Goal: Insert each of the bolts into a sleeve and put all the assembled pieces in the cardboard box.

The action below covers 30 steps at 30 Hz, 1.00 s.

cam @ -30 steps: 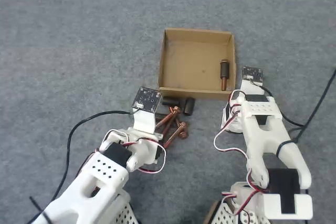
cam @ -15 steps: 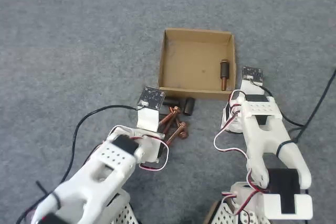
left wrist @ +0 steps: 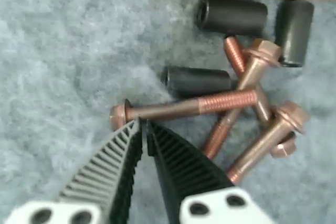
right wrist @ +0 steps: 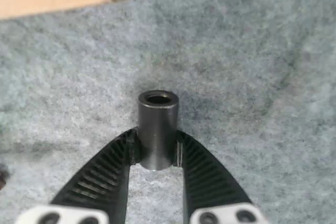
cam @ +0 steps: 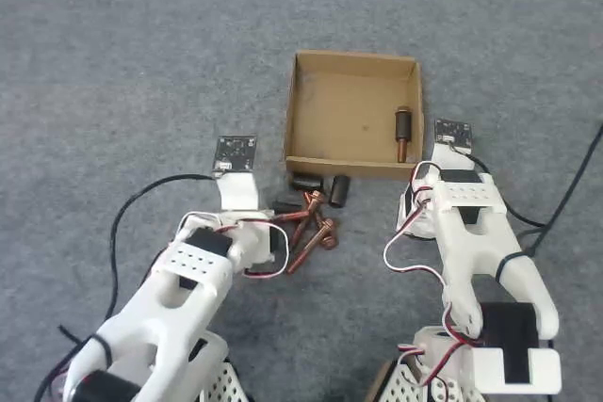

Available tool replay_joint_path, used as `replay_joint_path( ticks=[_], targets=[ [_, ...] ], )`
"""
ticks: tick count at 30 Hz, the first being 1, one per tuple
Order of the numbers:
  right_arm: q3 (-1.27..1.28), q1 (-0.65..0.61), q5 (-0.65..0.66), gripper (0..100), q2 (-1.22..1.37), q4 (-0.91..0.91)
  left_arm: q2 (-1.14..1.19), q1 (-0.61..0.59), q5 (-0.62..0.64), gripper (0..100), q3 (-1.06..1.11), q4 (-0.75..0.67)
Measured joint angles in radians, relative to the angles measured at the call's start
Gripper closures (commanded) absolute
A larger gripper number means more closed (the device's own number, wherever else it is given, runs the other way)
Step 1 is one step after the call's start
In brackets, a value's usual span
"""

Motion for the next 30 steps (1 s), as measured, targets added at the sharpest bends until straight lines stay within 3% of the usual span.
replay_joint_path(
  ticks=[6,13,22,30],
  targets=[
    [0.000,0.000,0.000,99.1,0.000,0.000,0.170,-0.018,0.000,99,-0.137,0.000],
    [0.000,0.000,0.000,99.1,0.000,0.000,0.423,-0.025,0.103,99,-0.440,0.196],
    [0.000,0.000,0.000,99.1,0.000,0.000,0.242,-0.023,0.132,99,-0.470,0.385],
    [0.000,0.000,0.000,99.1,0.000,0.000,0.155,-0.023,0.132,99,-0.305,0.325]
  ],
)
